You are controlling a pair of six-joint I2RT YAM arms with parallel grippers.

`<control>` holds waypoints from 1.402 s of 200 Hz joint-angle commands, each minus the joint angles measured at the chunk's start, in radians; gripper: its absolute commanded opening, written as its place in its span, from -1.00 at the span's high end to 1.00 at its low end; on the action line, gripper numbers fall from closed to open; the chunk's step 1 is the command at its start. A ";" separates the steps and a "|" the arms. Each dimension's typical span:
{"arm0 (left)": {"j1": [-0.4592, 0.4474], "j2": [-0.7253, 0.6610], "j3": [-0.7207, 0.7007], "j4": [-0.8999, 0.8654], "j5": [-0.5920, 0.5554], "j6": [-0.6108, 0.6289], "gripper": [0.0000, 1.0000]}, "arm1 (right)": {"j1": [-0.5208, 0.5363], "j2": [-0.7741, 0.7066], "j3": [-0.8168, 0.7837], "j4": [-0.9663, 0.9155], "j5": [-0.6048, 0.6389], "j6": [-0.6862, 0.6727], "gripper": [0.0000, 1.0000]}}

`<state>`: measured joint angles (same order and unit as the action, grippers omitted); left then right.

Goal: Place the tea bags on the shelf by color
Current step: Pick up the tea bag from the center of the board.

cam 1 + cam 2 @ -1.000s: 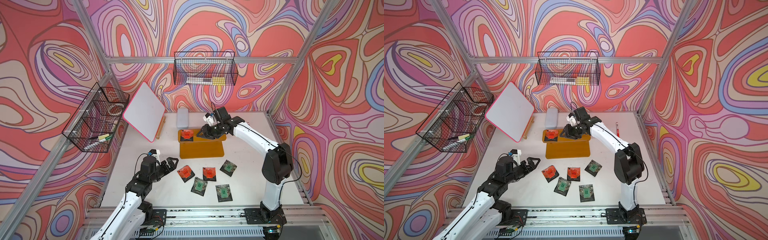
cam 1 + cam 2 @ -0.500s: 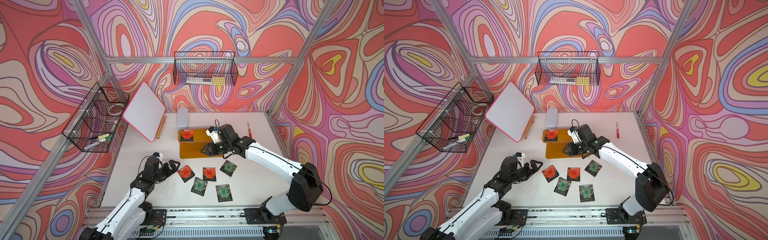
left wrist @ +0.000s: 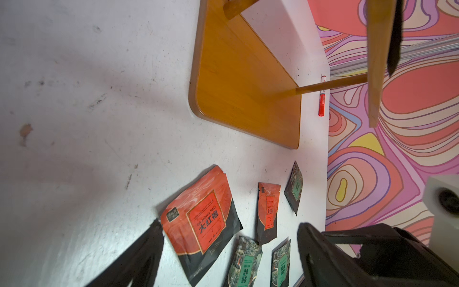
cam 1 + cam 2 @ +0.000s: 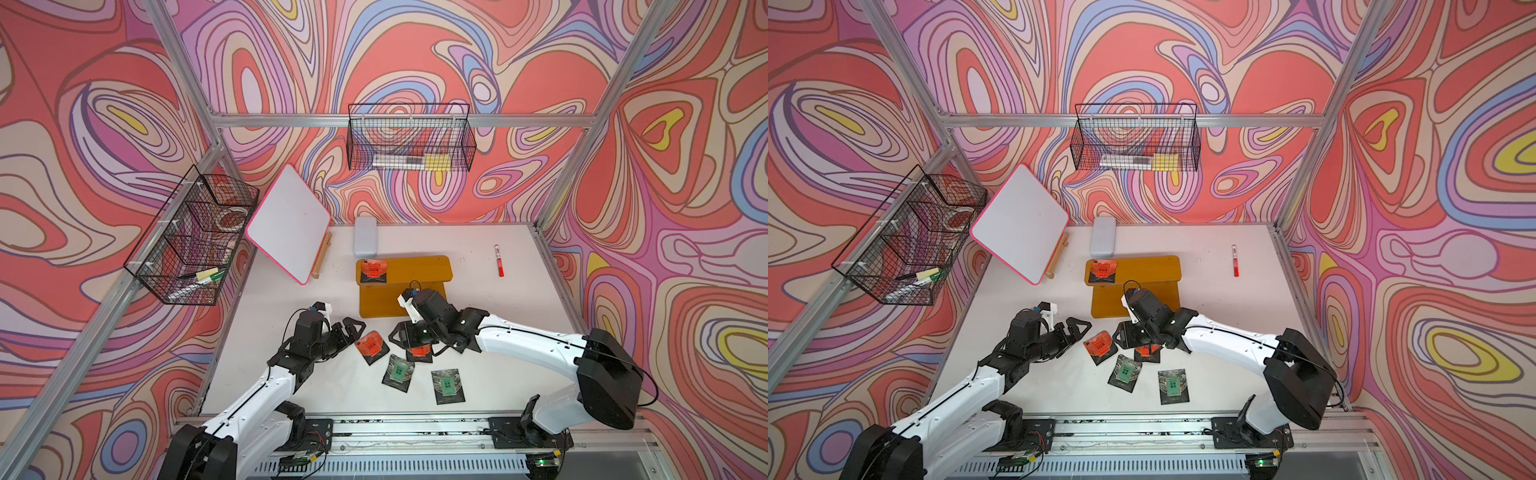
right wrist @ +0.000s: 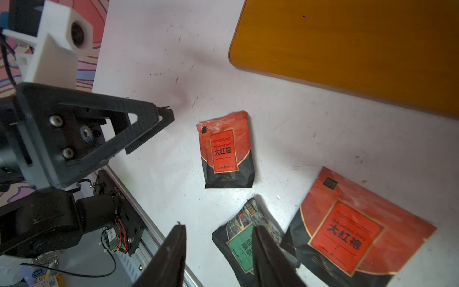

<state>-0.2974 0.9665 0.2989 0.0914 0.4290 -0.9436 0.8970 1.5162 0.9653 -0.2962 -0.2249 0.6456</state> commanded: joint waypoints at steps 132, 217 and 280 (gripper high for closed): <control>-0.055 0.144 -0.004 0.137 0.005 -0.004 -0.75 | 0.035 0.197 -0.060 0.184 0.031 0.196 0.19; -0.078 0.195 0.000 0.157 -0.005 -0.003 -0.75 | 0.036 0.244 -0.048 0.190 0.045 0.231 0.24; -0.080 0.211 -0.006 0.152 -0.021 0.005 -0.75 | 0.037 0.280 -0.040 0.208 0.032 0.243 0.28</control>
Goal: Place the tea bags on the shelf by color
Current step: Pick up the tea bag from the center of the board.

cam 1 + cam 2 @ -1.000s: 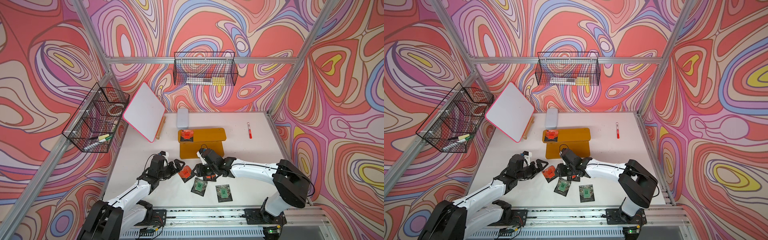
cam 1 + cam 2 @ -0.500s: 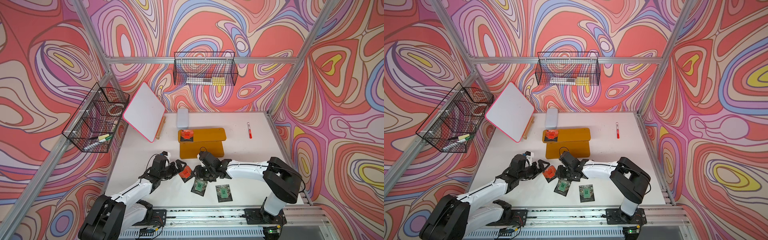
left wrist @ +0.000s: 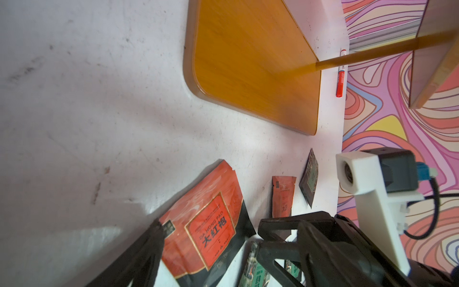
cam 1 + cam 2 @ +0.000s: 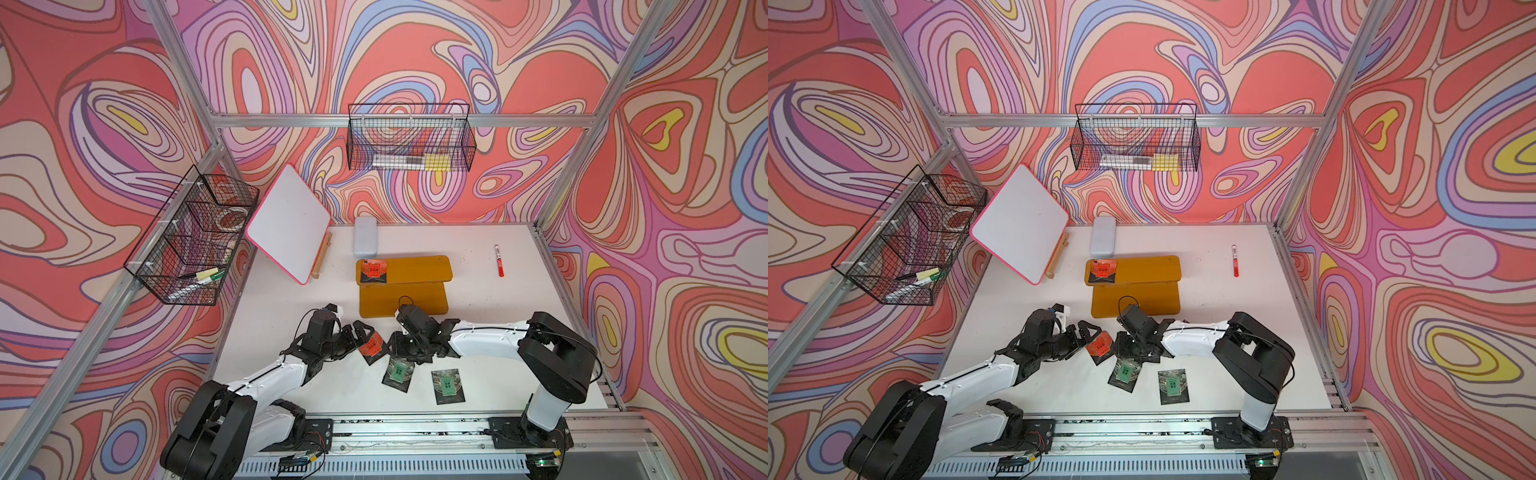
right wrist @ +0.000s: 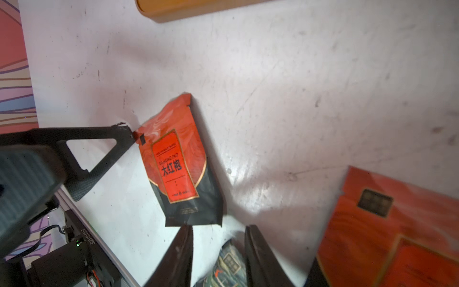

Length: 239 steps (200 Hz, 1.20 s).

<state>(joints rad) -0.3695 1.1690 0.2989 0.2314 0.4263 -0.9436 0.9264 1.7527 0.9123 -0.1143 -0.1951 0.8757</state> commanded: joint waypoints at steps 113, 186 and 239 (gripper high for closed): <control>-0.009 0.046 -0.008 0.034 -0.014 0.009 -0.75 | 0.006 0.085 0.033 0.058 -0.025 0.041 0.47; -0.009 0.043 -0.010 0.029 -0.017 0.009 -0.75 | 0.006 0.092 0.022 0.107 -0.060 0.075 0.69; -0.009 0.034 -0.009 0.021 -0.020 0.009 -0.75 | 0.006 0.078 0.018 0.114 -0.060 0.074 1.00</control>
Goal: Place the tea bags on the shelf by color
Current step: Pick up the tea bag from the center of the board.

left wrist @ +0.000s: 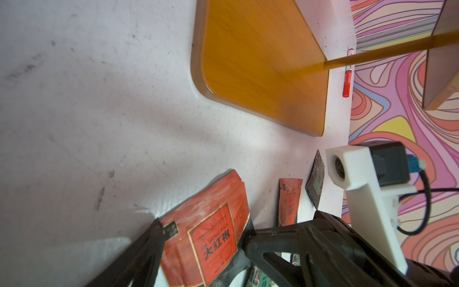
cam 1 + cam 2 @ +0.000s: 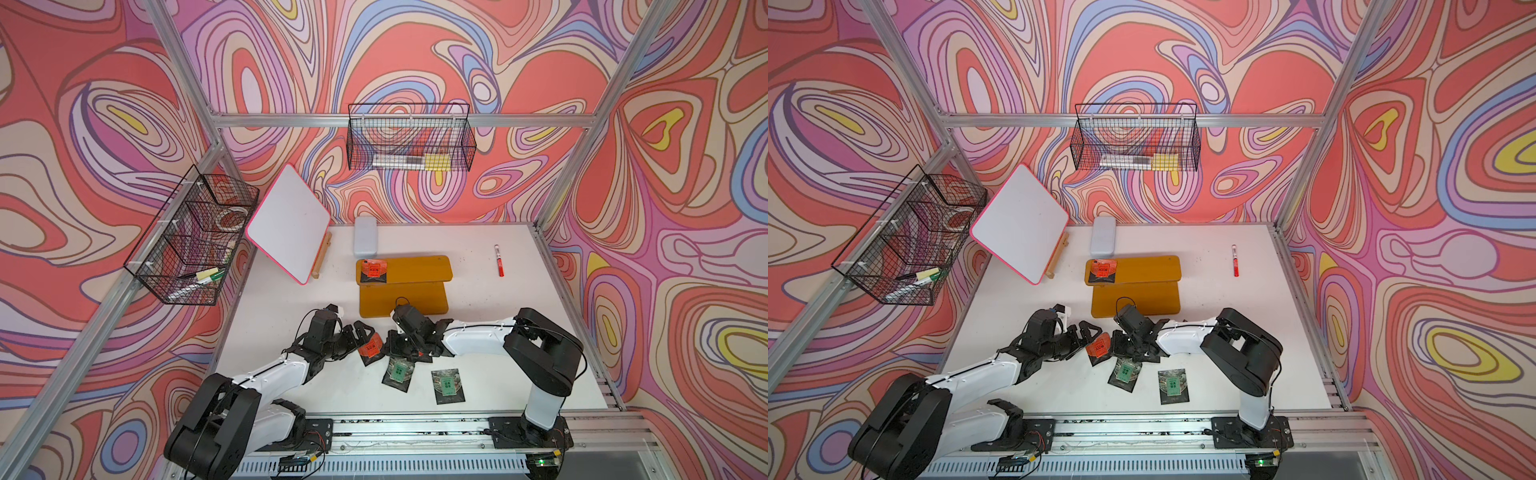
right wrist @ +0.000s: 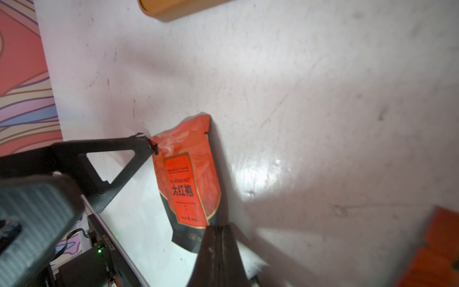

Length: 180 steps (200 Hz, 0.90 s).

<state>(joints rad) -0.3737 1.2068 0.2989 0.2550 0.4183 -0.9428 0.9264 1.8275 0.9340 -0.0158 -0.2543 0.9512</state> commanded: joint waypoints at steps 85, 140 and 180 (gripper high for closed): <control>-0.005 -0.212 0.013 -0.197 -0.154 0.006 -0.98 | 0.009 -0.105 -0.042 0.036 0.011 -0.078 1.00; -0.005 -0.393 0.037 -0.359 -0.245 0.034 -0.98 | 0.013 -0.220 -0.089 0.066 0.023 -0.136 1.00; -0.005 -0.452 0.036 -0.402 -0.277 0.036 -0.98 | 0.014 -0.305 -0.107 0.072 0.022 -0.195 1.00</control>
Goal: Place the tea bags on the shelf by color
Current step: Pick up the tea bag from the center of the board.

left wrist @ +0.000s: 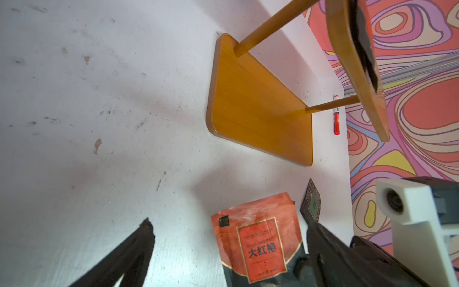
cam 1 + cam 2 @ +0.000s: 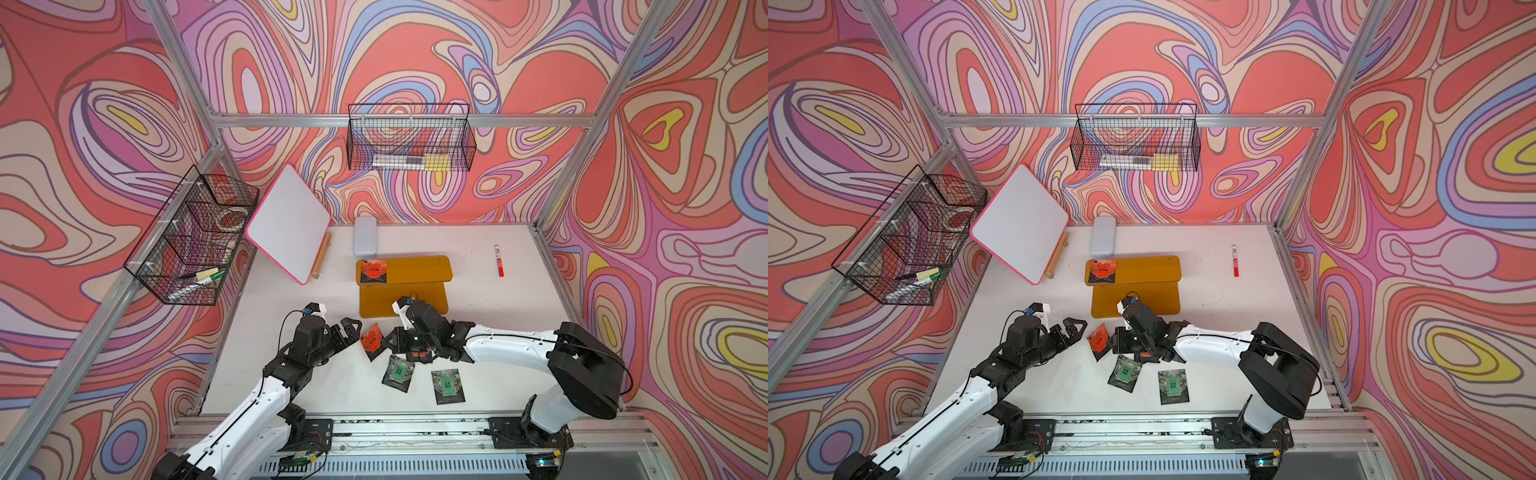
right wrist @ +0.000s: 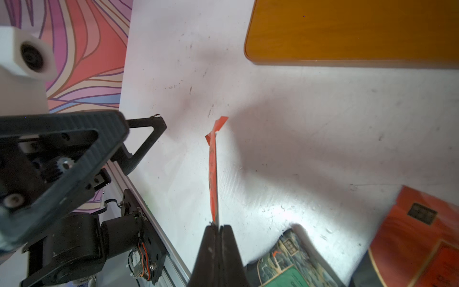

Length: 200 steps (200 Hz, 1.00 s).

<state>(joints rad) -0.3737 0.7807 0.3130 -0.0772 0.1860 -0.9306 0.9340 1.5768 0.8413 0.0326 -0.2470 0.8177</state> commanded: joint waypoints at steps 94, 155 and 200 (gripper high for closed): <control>-0.005 -0.083 0.027 -0.101 -0.068 0.032 -0.98 | 0.007 -0.252 0.042 -0.097 0.156 -0.223 1.00; -0.005 -0.061 0.041 -0.090 -0.044 0.035 -0.98 | -0.014 -0.224 0.191 -0.214 0.192 -0.297 1.00; -0.005 -0.047 0.049 -0.073 -0.015 0.041 -0.98 | -0.132 -0.207 0.227 -0.173 0.086 -0.260 1.00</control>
<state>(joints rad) -0.3737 0.7250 0.3332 -0.1432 0.1467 -0.9123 0.8642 1.3556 1.0504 -0.1463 -0.1024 0.5468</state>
